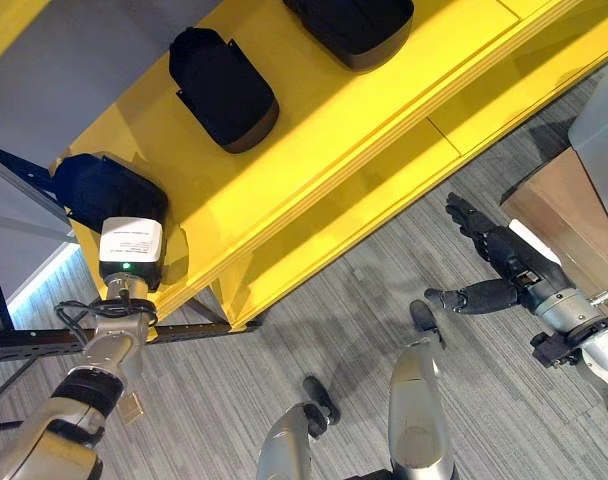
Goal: Move parts from the plastic box to the shelf.
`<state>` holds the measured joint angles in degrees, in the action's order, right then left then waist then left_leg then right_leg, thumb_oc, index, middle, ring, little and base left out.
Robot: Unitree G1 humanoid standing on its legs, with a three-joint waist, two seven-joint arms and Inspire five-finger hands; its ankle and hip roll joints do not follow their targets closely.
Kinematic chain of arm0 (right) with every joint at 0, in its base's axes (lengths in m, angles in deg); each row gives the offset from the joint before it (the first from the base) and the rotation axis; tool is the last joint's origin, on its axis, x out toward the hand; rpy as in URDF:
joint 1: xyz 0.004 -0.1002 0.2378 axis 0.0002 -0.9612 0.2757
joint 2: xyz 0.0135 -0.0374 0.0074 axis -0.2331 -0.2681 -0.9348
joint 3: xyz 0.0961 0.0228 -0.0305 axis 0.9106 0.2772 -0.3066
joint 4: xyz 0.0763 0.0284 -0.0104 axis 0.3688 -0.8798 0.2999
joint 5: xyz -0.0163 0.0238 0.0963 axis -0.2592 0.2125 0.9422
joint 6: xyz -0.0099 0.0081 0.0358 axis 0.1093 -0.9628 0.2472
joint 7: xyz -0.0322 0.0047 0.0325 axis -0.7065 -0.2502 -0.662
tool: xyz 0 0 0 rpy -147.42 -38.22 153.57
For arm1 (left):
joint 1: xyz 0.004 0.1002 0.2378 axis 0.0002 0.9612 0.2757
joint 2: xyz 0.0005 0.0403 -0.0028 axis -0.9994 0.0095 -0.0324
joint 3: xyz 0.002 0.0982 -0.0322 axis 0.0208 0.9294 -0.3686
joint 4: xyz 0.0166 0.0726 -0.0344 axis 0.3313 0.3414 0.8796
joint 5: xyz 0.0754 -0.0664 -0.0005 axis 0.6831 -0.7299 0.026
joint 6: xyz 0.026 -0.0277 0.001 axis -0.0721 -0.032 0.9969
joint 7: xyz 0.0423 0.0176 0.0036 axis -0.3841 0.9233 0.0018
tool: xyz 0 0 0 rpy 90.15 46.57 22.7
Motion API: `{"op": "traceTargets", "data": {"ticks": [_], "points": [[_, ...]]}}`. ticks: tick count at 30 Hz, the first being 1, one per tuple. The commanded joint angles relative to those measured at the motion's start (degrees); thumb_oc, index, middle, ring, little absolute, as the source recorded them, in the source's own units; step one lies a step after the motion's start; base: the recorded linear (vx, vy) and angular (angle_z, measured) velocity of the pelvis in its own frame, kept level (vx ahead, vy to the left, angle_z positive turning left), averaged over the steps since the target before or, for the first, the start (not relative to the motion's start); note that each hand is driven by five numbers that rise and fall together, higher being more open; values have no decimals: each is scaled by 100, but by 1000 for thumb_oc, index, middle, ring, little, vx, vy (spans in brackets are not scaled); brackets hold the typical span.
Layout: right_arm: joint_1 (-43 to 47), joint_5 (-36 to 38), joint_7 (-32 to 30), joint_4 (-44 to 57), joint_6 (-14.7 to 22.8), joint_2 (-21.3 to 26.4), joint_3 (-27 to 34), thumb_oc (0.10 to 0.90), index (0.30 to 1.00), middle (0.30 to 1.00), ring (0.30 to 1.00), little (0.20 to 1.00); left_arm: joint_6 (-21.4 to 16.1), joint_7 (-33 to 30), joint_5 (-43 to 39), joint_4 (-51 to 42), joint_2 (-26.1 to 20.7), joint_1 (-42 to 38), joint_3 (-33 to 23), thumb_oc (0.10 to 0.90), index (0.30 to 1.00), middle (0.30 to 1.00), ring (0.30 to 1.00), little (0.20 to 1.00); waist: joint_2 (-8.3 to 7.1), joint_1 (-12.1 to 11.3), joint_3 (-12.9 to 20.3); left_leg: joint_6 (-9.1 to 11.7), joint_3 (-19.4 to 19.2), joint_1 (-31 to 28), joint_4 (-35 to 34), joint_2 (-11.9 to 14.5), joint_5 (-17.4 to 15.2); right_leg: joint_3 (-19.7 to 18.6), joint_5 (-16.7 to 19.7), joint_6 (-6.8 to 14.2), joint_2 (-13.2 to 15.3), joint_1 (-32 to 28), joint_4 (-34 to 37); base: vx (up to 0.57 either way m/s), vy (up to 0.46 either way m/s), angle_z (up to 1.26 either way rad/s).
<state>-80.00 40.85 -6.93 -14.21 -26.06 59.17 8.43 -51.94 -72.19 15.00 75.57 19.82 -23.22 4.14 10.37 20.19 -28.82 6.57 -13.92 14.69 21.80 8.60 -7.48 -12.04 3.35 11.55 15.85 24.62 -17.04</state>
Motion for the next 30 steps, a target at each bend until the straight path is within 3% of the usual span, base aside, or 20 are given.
{"op": "traceTargets", "data": {"ticks": [1,5,6,7,8,9,10,11,15,16,21,23,24,25,30], "points": [[541,240,-25,701,439,-42,531,900,1000,1000,1000,1000,332,209,178,219,-735,439,-422,900,1000,1000,1000,1000,-225,-35,142,-737,-295,160,-70,-592,-237,712,-1276,-807,-503,-77,-869,0,0,0],[546,272,-37,693,441,-32,525,900,1000,1000,1000,1000,337,253,424,180,-792,441,-434,900,1000,1000,1000,1000,-217,-50,165,-701,-225,118,-50,-615,-355,709,-1414,-783,-493,-134,-901,16,1,0],[552,271,-44,702,440,-30,527,900,1000,1000,1000,1000,342,261,432,175,-805,427,-429,900,1000,1000,1000,1000,-226,-47,148,-739,-291,173,-66,-592,-237,733,-1281,-810,-499,-76,-875,63,0,-2],[550,308,-63,694,444,-24,529,900,1000,1000,1000,1000,348,246,463,154,-823,420,-396,900,1000,1000,1000,1000,-220,-51,162,-700,-220,129,-40,-616,-357,716,-1408,-780,-494,-128,-904,-91,-25,-3],[552,315,-66,700,449,-23,531,900,1000,1000,1000,1000,342,233,483,160,-822,416,-404,900,1000,1000,1000,1000,-230,-46,143,-740,-284,178,-58,-596,-240,739,-1281,-807,-501,-75,-881,64,0,-3],[548,322,-73,695,447,-25,528,900,1000,1000,1000,1000,323,185,537,163,-818,419,-402,900,1000,1000,1000,1000,-224,-53,163,-700,-218,130,-49,-618,-352,715,-1406,-778,-501,-128,-902,-81,-21,0],[536,342,-72,716,443,-11,539,900,1000,1000,1000,1000,339,163,621,128,-826,403,-383,900,1000,1000,1000,1000,-232,-36,142,-742,-292,174,-70,-594,-235,735,-1279,-804,-506,-66,-887,75,8,0],[534,344,-72,711,439,-10,540,900,1000,1000,1000,1000,339,166,634,120,-826,400,-372,900,1000,1000,1000,1000,-223,-41,161,-704,-228,124,-57,-615,-349,711,-1404,-776,-501,-119,-909,-77,-12,2],[532,398,-51,678,490,33,534,900,1000,1000,1000,1000,370,121,801,-33,-946,203,-274,900,1000,1000,1000,1000,-226,-5,140,-749,-308,171,-83,-603,-233,714,-1274,-802,-511,-56,-884,-1,3,1],[529,400,-49,667,496,32,531,900,1000,1000,1000,1000,356,98,825,-44,-955,190,-264,900,1000,1000,1000,1000,-218,-11,160,-710,-243,122,-72,-625,-346,689,-1398,-774,-508,-107,-905,72,14,1],[557,417,-36,636,551,45,467,900,1000,1000,1000,1000,260,-6,1254,-150,-1090,-258,-60,900,1000,1000,1000,1000,-237,58,152,-760,-348,163,-92,-603,-241,680,-1260,-797,-523,-31,-880,-1,1,0],[544,446,-12,583,602,59,456,900,1000,1000,1000,1000,260,-17,1356,-230,-1151,-478,67,900,1000,1000,1000,1000,-229,80,179,-728,-303,110,-83,-623,-365,641,-1379,-764,-522,-72,-895,0,0,0],[536,453,20,562,638,71,452,900,1000,1000,1000,1000,198,-97,1379,-259,-1192,-579,107,900,1000,1000,1000,1000,-240,109,170,-769,-386,150,-100,-601,-256,652,-1254,-791,-533,-12,-874,0,0,0],[523,460,34,548,644,77,454,900,1000,1000,1000,1000,151,-112,1409,-266,-1211,-631,138,900,1000,1000,1000,1000,-229,119,193,-731,-320,94,-85,-624,-379,623,-1393,-762,-528,-62,-908,32,25,-1],[486,507,165,484,737,124,430,900,1000,1000,1000,1000,67,-265,1538,-280,-1254,-851,327,900,1000,1000,1000,1000,-208,196,211,-730,-363,57,-113,-632,-380,580,-1394,-761,-531,-53,-910,39,27,-6]]}}
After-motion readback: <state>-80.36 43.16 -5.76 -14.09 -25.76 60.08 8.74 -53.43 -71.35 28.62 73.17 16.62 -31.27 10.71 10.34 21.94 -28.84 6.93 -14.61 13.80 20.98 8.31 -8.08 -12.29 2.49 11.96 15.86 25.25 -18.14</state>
